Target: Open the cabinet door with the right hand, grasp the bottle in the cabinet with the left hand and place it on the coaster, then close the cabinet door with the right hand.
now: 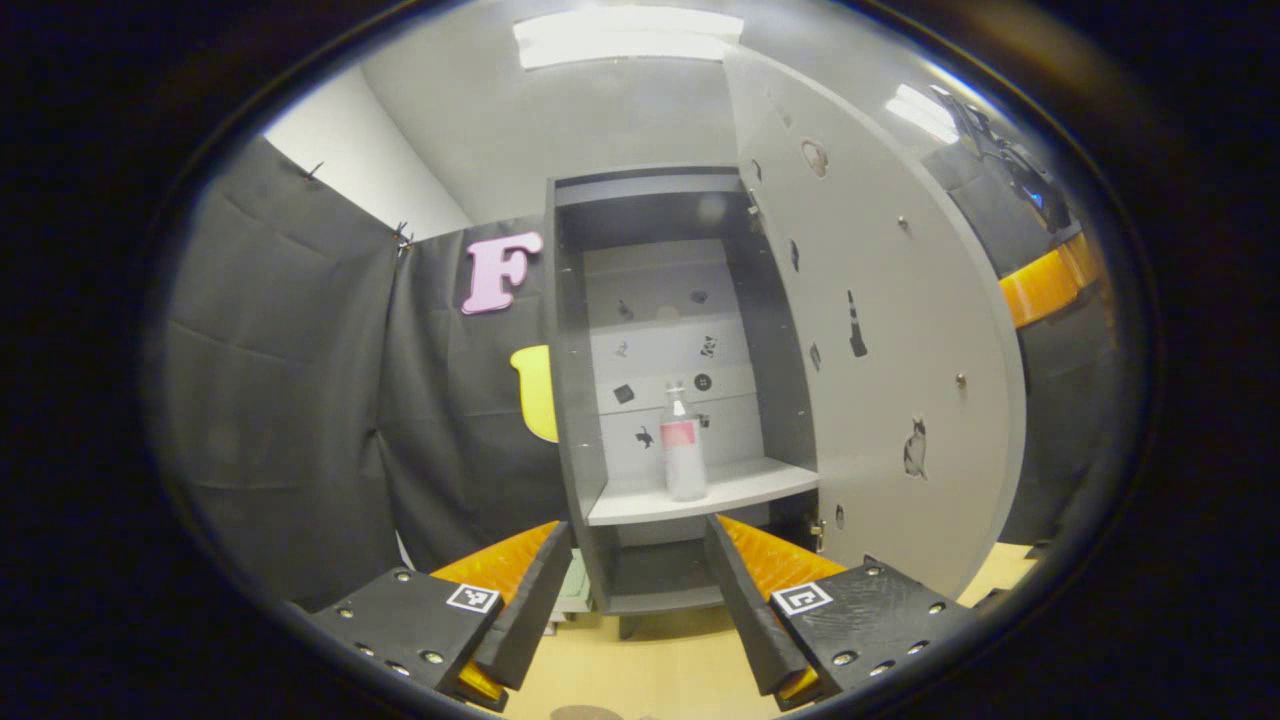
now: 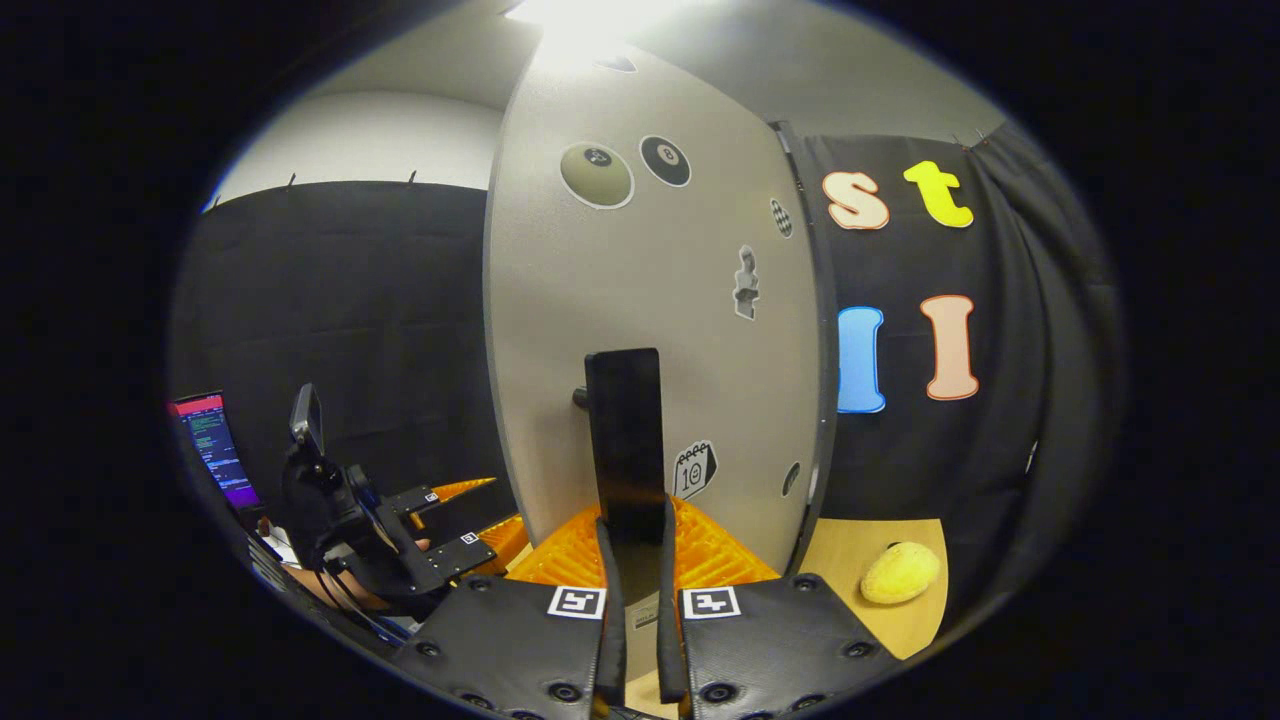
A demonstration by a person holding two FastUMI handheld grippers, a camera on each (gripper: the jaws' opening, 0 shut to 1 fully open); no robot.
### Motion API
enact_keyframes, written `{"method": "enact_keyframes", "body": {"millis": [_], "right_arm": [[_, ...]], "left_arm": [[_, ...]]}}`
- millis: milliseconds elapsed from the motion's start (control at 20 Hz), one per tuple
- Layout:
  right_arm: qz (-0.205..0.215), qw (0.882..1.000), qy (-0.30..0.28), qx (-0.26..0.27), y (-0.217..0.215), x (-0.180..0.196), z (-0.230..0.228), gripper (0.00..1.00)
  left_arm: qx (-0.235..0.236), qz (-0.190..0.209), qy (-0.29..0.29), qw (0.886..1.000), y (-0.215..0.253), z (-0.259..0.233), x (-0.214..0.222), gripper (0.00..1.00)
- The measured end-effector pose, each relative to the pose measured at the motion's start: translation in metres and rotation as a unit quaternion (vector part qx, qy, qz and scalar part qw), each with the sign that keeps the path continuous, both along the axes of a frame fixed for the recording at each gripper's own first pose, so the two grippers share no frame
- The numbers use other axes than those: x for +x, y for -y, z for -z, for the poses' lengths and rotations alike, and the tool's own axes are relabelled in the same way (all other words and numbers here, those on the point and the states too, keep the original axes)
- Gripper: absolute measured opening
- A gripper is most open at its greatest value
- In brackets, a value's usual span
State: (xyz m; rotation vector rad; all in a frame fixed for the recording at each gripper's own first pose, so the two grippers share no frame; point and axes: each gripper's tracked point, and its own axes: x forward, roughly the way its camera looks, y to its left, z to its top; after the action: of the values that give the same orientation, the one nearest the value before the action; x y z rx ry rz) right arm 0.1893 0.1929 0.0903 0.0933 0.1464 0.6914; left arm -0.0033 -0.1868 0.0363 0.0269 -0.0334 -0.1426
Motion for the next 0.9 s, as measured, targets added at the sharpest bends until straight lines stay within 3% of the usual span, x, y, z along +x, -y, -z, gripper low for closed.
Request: {"method": "enact_keyframes", "body": {"millis": [300,350,500,700,900], "right_arm": [[0.051,0.999,0.017,0.004,0.038,0.009,0.001,0.13],[0.059,0.998,0.017,0.010,0.045,0.009,0.000,0.17],[0.036,0.999,0.004,0.037,0.034,0.007,0.000,0.13],[0.037,0.999,0.027,0.012,0.040,0.004,0.000,0.17],[0.031,0.998,-0.005,0.049,0.041,-0.002,0.002,0.18]], "left_arm": [[0.002,0.006,0.002,1.000,0.043,-0.007,-0.004,0.81],[0.001,0.009,-0.001,1.000,0.049,-0.006,-0.003,0.81],[-0.005,0.015,-0.007,1.000,0.058,-0.012,-0.001,0.81],[-0.018,0.028,-0.016,0.999,0.067,-0.021,0.020,0.81],[-0.033,0.037,-0.012,0.999,0.058,-0.034,0.049,0.81]]}}
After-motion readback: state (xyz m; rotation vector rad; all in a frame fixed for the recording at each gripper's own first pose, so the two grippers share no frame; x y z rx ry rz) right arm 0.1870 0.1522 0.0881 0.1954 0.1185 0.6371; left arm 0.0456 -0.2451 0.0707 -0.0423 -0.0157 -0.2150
